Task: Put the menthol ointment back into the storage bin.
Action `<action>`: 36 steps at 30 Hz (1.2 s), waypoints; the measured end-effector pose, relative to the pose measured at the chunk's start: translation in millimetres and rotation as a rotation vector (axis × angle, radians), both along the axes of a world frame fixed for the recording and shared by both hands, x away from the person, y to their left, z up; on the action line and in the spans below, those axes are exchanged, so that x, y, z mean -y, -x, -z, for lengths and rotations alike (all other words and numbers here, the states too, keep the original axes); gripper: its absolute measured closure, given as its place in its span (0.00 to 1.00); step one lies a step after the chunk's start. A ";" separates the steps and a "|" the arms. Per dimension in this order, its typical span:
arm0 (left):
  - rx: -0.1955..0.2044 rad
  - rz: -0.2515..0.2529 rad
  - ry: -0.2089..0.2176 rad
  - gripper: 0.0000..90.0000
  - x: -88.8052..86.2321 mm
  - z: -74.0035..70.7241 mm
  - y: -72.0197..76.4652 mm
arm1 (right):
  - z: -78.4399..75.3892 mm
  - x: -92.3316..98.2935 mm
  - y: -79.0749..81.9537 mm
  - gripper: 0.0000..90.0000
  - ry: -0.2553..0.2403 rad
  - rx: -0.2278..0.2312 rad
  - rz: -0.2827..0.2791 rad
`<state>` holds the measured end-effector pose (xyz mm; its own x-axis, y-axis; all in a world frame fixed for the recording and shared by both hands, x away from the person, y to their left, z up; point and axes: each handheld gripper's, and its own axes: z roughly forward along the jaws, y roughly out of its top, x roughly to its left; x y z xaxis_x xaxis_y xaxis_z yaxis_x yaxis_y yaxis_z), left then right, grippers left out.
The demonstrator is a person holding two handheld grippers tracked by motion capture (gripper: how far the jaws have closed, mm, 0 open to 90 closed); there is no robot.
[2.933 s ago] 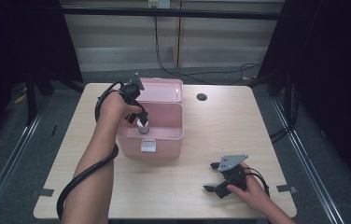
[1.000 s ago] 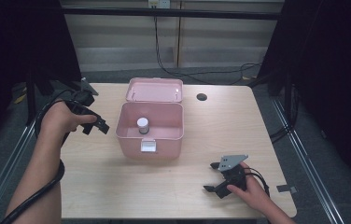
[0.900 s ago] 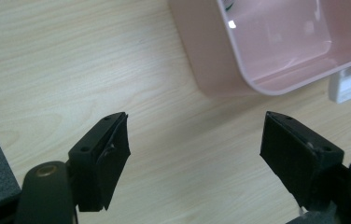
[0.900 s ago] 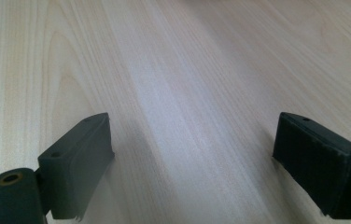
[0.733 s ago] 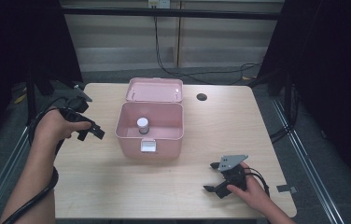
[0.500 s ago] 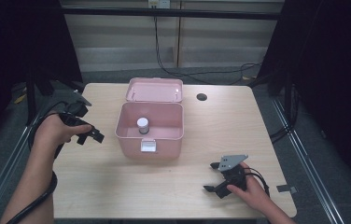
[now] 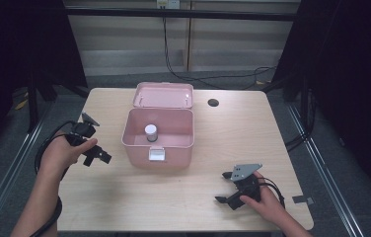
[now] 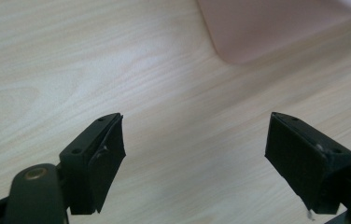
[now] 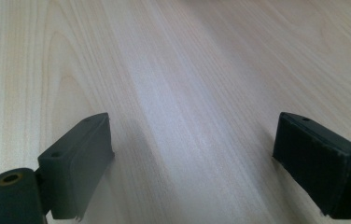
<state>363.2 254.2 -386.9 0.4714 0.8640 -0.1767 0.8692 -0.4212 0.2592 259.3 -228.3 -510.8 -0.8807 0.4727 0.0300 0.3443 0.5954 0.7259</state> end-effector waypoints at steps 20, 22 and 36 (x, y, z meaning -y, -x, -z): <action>0.024 0.068 0.029 0.22 6.9 48.0 19.5 | 0.0 0.1 -0.1 0.12 0.001 0.000 -0.001; 0.037 0.071 0.033 0.22 8.3 51.6 21.3 | 0.0 0.1 -0.1 0.12 0.001 0.001 -0.001; 0.130 0.096 0.057 0.22 11.0 81.5 31.3 | 0.0 0.1 -0.1 0.12 0.001 0.000 -0.001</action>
